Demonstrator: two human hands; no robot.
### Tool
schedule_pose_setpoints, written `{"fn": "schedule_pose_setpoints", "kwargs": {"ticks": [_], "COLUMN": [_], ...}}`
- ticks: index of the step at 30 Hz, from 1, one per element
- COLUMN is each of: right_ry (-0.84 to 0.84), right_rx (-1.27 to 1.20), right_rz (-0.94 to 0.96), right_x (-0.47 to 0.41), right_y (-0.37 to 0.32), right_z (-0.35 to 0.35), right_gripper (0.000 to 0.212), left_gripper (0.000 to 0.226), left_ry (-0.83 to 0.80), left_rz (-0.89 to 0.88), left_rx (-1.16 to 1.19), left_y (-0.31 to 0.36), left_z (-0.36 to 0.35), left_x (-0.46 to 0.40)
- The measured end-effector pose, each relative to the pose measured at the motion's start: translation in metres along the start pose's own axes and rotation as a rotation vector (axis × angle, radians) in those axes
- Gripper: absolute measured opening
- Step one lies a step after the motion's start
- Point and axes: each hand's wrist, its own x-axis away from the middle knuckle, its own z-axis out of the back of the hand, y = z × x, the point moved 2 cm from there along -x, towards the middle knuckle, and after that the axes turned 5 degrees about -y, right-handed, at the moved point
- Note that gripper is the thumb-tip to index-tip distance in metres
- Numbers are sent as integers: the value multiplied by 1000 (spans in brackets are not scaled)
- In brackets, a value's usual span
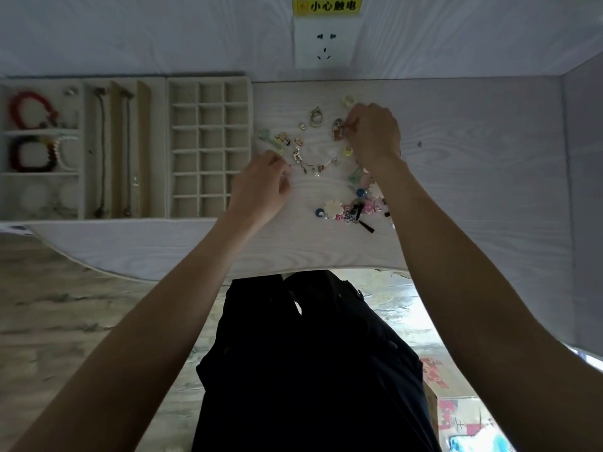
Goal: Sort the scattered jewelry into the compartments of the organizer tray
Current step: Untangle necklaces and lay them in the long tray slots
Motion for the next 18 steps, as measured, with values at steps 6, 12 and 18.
{"fn": "schedule_pose_setpoints", "kwargs": {"ticks": [6,12,18], "right_ry": [33,10,-132], "right_rx": [-174,-973,-1207], "right_rz": [109,48,142], "right_x": [20,49,66], "right_y": [-3,-11,-23], "right_z": [7,46,68], "right_gripper": [18,10,7], "left_gripper": [21,25,44], "left_ry": [57,85,-166], "left_rz": [-5,20,-16], "left_rx": [67,555,953], "left_y": [1,21,45], "left_z": [4,28,53], "left_x": [2,-7,-18]}}
